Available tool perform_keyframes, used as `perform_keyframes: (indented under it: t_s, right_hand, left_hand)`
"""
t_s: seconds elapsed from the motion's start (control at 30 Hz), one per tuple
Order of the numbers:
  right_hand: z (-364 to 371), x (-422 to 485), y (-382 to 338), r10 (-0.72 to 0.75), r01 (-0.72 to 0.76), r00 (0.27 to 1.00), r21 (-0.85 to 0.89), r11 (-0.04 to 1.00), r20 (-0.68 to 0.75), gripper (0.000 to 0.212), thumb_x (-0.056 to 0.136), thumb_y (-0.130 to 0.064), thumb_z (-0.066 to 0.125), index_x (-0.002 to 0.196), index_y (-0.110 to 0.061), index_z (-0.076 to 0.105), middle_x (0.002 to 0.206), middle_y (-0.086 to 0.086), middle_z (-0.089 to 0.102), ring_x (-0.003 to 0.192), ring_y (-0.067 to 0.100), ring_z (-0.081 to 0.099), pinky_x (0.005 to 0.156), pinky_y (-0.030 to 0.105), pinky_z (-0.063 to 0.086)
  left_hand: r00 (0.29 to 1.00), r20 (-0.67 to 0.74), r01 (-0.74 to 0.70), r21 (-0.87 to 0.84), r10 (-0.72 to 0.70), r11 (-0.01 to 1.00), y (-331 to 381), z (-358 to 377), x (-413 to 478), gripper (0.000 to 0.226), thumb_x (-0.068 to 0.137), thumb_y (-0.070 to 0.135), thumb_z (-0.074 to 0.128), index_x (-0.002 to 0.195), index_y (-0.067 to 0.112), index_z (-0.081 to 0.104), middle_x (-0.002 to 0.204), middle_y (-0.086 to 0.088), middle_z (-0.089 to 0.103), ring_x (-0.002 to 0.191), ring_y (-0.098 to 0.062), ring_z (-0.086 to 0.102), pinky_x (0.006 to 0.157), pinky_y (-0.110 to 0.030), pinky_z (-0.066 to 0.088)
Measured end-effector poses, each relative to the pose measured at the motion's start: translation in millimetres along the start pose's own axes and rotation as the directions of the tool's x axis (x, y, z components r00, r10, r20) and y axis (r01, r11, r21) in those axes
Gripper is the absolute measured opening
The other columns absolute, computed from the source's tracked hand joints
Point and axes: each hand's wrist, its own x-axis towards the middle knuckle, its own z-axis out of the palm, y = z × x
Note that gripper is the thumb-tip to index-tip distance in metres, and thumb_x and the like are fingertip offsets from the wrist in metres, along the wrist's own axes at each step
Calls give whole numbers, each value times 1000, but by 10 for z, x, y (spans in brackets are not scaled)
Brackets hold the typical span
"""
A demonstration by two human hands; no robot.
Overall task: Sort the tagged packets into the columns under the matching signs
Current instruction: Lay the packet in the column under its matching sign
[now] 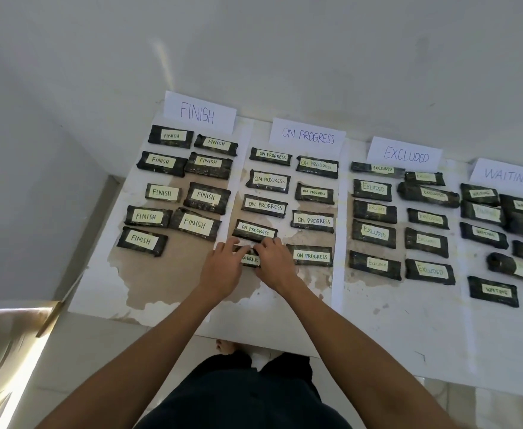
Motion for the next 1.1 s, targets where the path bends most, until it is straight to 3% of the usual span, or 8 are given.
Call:
perform_keyframes:
  t_s: [0.07, 0.2, 0.3, 0.43, 0.6, 0.87, 1.1]
  right_hand:
    - [30, 36, 8, -2, 2, 1000, -3, 1000, 0, 47, 81, -19, 65, 125, -12, 53, 121, 10, 52, 112, 29, 44, 92, 39, 40]
    - [-1, -60, 140, 15, -13, 996, 26, 1000, -83, 47, 80, -12, 63, 126, -14, 55, 122, 10, 51, 112, 31, 43, 94, 40, 35]
    - [13, -202, 342, 144, -141, 977, 28, 990, -160, 47, 76, 4, 58, 121, -13, 59, 123, 12, 52, 113, 34, 44, 94, 43, 35]
    - [34, -355, 592, 277, -274, 948, 40, 961, -155, 44, 81, 5, 54, 120, -14, 61, 123, 14, 54, 112, 36, 46, 91, 45, 40]
    - [9, -339, 652, 306, -295, 937, 89, 951, -166, 43, 78, 9, 56, 114, -11, 66, 112, 16, 59, 102, 38, 52, 79, 45, 48]
    - [23, -207, 699, 297, -291, 927, 59, 955, -229, 45, 71, 10, 63, 109, -13, 67, 105, 13, 61, 94, 35, 54, 75, 42, 47]
    - [-11, -311, 724, 274, -263, 939, 80, 962, -207, 47, 74, -4, 64, 119, -13, 60, 117, 13, 57, 105, 33, 52, 88, 43, 44]
  left_hand:
    - [998, 47, -38, 88, 34, 995, -20, 24, -13, 44, 68, 9, 75, 109, 20, 66, 105, -11, 63, 83, -31, 62, 60, -39, 51]
    - [994, 98, -67, 109, 56, 992, -80, 76, -38, 48, 67, 9, 78, 112, 20, 65, 101, -12, 62, 82, -31, 60, 55, -37, 52]
    - [996, 73, -63, 111, 56, 992, -104, 103, -3, 50, 61, 1, 78, 106, 18, 67, 96, -11, 62, 78, -31, 59, 49, -34, 49]
    - [998, 34, -53, 90, 50, 995, -46, 108, 65, 53, 53, -7, 77, 99, 17, 69, 92, -9, 63, 76, -31, 58, 45, -34, 47]
    - [998, 44, -52, 78, 49, 996, -21, 129, 169, 53, 55, -8, 77, 101, 16, 69, 95, -11, 63, 80, -32, 59, 47, -35, 49]
    - [1000, -12, -18, 71, 19, 997, 32, 180, 300, 57, 51, -12, 75, 100, 16, 70, 93, -9, 63, 79, -31, 59, 47, -32, 48]
    - [1000, -21, -4, 31, 5, 1000, 53, 171, 197, 49, 68, 6, 73, 115, 14, 63, 110, -12, 62, 101, -35, 56, 73, -44, 51]
